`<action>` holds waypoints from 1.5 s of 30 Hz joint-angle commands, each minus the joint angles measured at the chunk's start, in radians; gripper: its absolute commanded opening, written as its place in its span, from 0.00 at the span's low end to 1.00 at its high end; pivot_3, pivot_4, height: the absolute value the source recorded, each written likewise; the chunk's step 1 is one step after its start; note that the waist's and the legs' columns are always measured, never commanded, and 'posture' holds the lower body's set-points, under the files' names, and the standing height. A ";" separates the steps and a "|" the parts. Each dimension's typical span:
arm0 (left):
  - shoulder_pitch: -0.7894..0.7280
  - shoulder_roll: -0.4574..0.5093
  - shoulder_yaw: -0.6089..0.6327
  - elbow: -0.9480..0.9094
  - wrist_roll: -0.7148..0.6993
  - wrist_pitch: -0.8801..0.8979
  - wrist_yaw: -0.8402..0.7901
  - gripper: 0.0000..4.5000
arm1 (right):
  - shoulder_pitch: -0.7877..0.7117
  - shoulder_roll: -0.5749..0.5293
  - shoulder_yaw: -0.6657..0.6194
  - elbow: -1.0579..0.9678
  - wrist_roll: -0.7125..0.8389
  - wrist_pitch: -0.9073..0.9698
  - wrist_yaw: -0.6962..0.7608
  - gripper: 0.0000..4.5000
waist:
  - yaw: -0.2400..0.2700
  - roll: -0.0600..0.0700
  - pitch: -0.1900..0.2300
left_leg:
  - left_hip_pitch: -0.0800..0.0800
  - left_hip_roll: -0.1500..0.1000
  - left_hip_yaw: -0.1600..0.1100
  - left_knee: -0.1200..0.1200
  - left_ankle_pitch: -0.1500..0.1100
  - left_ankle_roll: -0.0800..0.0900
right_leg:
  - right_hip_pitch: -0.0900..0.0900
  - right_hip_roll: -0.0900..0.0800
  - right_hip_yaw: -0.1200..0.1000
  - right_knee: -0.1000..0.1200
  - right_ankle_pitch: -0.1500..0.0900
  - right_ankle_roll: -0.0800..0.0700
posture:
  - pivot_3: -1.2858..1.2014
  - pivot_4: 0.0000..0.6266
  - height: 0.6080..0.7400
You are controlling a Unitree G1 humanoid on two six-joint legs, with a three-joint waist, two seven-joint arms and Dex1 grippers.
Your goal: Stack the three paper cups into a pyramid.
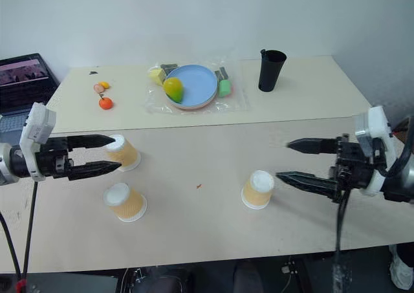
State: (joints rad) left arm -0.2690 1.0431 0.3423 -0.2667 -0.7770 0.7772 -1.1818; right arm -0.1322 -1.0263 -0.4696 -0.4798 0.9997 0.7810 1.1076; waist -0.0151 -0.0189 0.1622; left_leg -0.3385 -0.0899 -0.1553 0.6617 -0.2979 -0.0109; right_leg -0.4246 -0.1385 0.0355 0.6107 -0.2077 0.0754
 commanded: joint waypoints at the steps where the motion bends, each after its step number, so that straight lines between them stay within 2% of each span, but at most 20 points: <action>1: 0.066 0.050 0.063 -0.095 -0.039 0.020 -0.041 0.99 | 0.005 0.011 0.043 -0.058 0.039 0.016 -0.006 1.00 | -0.001 -0.001 0.000 | 0.000 0.000 0.000 0.000 0.000 0.000 | 0.000 0.000 0.000 0.000 0.000 0.000 | 0.52 0.24 0.96; 5: 0.201 0.072 0.127 -0.137 -0.005 0.000 -0.072 0.99 | 0.022 0.021 0.105 -0.041 -0.032 -0.027 0.016 1.00 | -0.001 -0.001 0.001 | 0.000 0.000 0.001 0.000 0.000 0.000 | -0.001 0.001 0.001 0.000 0.000 0.000 | 0.52 0.24 0.96; 10: 0.434 0.065 0.311 -0.165 0.024 0.024 -0.114 0.99 | -0.005 0.034 0.145 0.013 -0.057 -0.056 0.049 1.00 | -0.003 -0.002 0.001 | 0.001 0.002 0.003 0.000 -0.001 -0.001 | -0.001 0.006 0.003 -0.001 0.002 -0.003 | 0.52 0.24 0.96; 18: 0.549 -0.039 0.310 -0.295 0.015 0.024 -0.002 0.99 | -0.057 0.059 0.200 0.041 -0.077 -0.071 0.068 1.00 | 0.006 -0.002 0.002 | 0.001 0.003 0.004 0.000 -0.002 -0.001 | 0.000 0.006 0.003 -0.001 0.002 -0.003 | 0.52 0.24 0.96; 22: 0.610 -0.084 0.299 -0.299 0.063 -0.021 0.020 0.99 | -0.060 0.064 0.202 0.047 -0.080 -0.075 0.065 1.00 | 0.004 -0.002 0.002 | 0.001 0.003 0.004 0.000 -0.002 -0.001 | -0.001 0.006 0.003 -0.001 0.002 -0.003 | 0.52 0.24 0.96; 34: 0.626 -0.124 0.257 -0.181 0.173 -0.143 0.096 0.99 | -0.029 0.061 0.184 0.041 -0.078 -0.067 0.057 1.00 | 0.005 -0.002 0.001 | 0.002 0.003 0.004 0.000 -0.002 -0.001 | 0.001 0.006 0.004 -0.001 0.002 -0.003 | 0.52 0.24 0.96; 45: 0.469 -0.103 0.226 -0.221 0.014 0.002 0.171 0.99 | -0.023 0.066 0.177 0.041 -0.071 -0.069 0.042 1.00 | 0.012 -0.002 0.001 | 0.002 0.003 0.004 0.000 -0.002 -0.001 | -0.001 0.007 0.004 0.000 0.002 -0.003 | 0.52 0.24 0.96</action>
State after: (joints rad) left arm 0.2187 0.9234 0.5642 -0.4657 -0.7347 0.7608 -1.0219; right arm -0.1485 -0.9637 -0.2541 -0.4215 0.9176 0.7288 1.1514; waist -0.0035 -0.0207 0.1636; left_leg -0.3369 -0.0865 -0.1508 0.6617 -0.3001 -0.0124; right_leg -0.4253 -0.1320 0.0391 0.6101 -0.2058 0.0720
